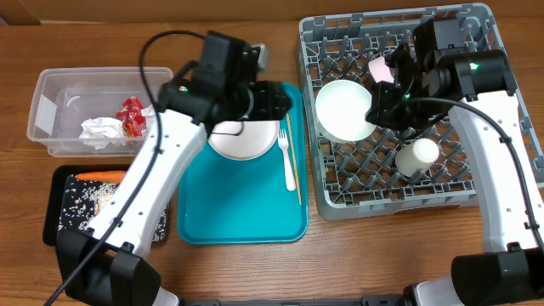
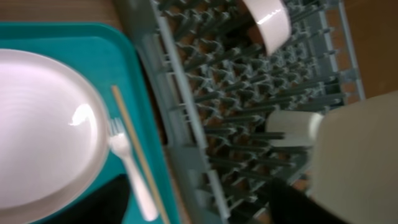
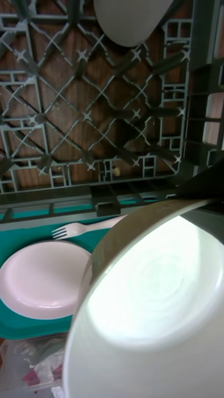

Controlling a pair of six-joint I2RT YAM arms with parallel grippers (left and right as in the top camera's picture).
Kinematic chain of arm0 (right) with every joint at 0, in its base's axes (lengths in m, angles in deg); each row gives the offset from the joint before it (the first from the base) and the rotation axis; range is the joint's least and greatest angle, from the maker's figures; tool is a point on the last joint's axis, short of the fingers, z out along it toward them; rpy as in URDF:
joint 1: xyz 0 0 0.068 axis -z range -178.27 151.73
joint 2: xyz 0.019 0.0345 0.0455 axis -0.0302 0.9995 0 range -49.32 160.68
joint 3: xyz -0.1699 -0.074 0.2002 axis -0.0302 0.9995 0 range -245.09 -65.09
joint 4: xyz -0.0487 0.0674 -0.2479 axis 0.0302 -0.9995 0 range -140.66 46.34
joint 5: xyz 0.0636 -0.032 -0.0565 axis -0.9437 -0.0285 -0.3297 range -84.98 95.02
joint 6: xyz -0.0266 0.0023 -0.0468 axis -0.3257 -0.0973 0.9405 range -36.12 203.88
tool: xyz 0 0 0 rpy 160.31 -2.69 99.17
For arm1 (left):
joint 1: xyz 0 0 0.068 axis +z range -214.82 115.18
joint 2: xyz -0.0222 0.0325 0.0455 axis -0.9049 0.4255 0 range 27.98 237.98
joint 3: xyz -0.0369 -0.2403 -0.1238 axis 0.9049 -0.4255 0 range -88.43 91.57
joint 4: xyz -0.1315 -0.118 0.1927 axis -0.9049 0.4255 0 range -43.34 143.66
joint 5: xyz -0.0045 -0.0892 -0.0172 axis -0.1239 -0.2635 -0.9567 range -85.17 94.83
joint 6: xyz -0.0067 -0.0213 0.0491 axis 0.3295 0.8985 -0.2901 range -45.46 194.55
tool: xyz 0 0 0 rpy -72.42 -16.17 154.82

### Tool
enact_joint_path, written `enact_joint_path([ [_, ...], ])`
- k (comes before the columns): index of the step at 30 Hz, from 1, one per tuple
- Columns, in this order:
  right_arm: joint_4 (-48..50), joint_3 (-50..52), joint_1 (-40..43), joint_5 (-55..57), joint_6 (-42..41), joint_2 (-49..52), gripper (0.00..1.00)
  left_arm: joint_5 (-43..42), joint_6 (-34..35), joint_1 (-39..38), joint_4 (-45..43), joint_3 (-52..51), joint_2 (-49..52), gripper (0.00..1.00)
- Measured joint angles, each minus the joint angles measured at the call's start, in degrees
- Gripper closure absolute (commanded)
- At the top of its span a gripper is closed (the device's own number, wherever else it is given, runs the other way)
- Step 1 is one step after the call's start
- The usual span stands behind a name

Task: Sort waste into correct bins and load items into the dishwasher
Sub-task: 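Reach the left gripper to the white bowl and grasp its rim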

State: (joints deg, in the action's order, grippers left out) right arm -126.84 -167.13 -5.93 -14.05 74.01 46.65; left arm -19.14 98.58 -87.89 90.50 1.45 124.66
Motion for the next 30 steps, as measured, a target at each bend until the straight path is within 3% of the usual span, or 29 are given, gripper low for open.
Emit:
enact_joint_path([
  [5, -0.39, 0.0, -1.16, 1.11, -0.22, 0.22, 0.96, 0.81, 1.55, -2.27, -3.96, -0.02, 0.0, 0.0],
  [15, 0.63, 0.0, -3.58, 2.1, -0.42, 1.92, 0.96, -1.18, 2.6, 0.02, -3.23, -0.02, 0.0, 0.0],
  [21, 0.98, 0.0, -3.69, 2.82, -0.61, 1.99, 0.96, -10.38, 2.95, 2.16, -2.23, -0.02, 0.0, 0.1],
  [26, 1.18, 0.0, -3.74, 2.95, -0.63, 2.05, 0.96, -14.21, 2.84, 2.05, -1.18, -0.04, 0.0, 0.26],
  [30, 1.18, 0.0, -3.76, 3.02, -0.66, 2.05, 0.96, -14.84, 2.67, 1.68, -0.96, -0.04, 0.0, 0.27],
])
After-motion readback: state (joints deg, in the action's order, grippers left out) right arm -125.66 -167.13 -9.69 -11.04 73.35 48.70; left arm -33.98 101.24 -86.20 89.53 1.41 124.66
